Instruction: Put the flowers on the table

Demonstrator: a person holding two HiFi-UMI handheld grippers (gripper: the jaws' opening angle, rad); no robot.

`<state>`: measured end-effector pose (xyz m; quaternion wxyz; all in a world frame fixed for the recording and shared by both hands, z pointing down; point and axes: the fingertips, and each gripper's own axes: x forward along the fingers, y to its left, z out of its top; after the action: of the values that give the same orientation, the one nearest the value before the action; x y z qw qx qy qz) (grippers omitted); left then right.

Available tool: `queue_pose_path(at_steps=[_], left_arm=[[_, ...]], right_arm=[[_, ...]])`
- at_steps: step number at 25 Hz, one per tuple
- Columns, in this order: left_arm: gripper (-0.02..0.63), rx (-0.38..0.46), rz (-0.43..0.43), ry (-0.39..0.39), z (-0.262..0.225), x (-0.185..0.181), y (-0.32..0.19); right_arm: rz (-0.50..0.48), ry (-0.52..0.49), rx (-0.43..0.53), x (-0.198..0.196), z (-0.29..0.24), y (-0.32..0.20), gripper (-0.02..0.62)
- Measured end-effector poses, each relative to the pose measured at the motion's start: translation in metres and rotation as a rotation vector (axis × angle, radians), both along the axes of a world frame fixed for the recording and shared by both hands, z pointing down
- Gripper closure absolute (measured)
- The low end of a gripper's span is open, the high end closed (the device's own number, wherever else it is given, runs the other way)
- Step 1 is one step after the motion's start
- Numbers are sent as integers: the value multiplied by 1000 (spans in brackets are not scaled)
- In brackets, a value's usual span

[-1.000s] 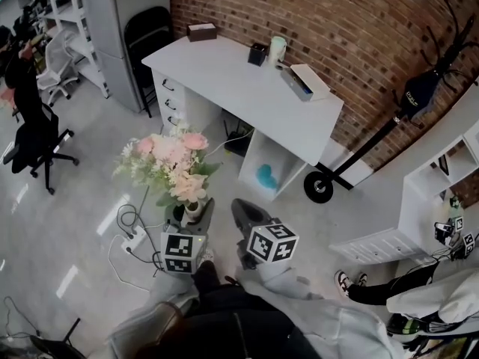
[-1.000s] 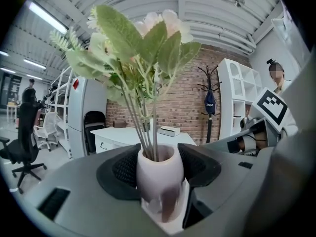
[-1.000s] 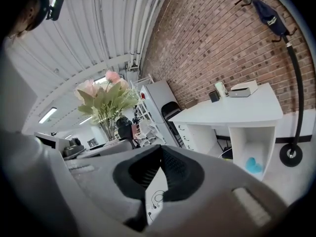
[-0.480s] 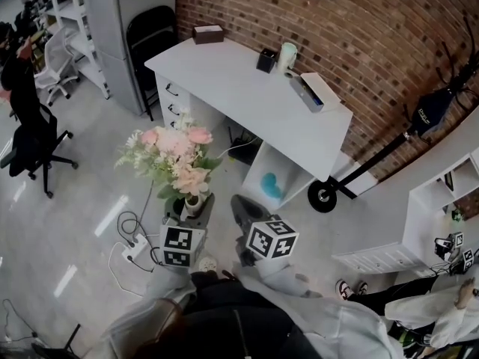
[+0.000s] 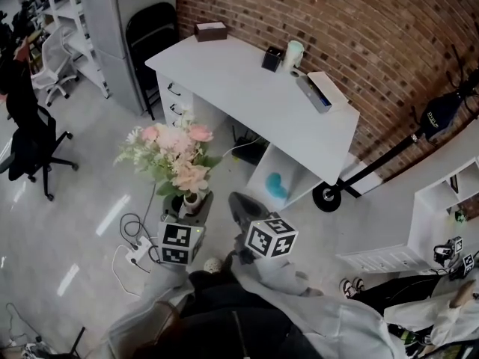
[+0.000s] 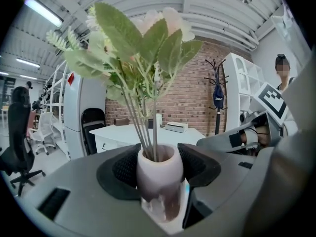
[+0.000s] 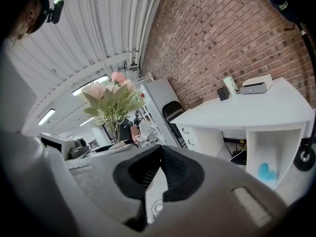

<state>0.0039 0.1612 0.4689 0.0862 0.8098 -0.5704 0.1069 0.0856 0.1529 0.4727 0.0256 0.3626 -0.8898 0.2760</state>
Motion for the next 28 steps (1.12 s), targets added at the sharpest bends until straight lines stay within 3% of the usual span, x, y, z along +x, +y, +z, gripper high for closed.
queue_pose_path(at_steps=[12,28], left_arm=[[373,-41,-63,11,16,-26,-28],[373,-35,-100,4,7,-53,-164]], right_arm=[[-6,17,-14,-8,12,-45,595],[-99,-10,-21,-52,3,-186,595]])
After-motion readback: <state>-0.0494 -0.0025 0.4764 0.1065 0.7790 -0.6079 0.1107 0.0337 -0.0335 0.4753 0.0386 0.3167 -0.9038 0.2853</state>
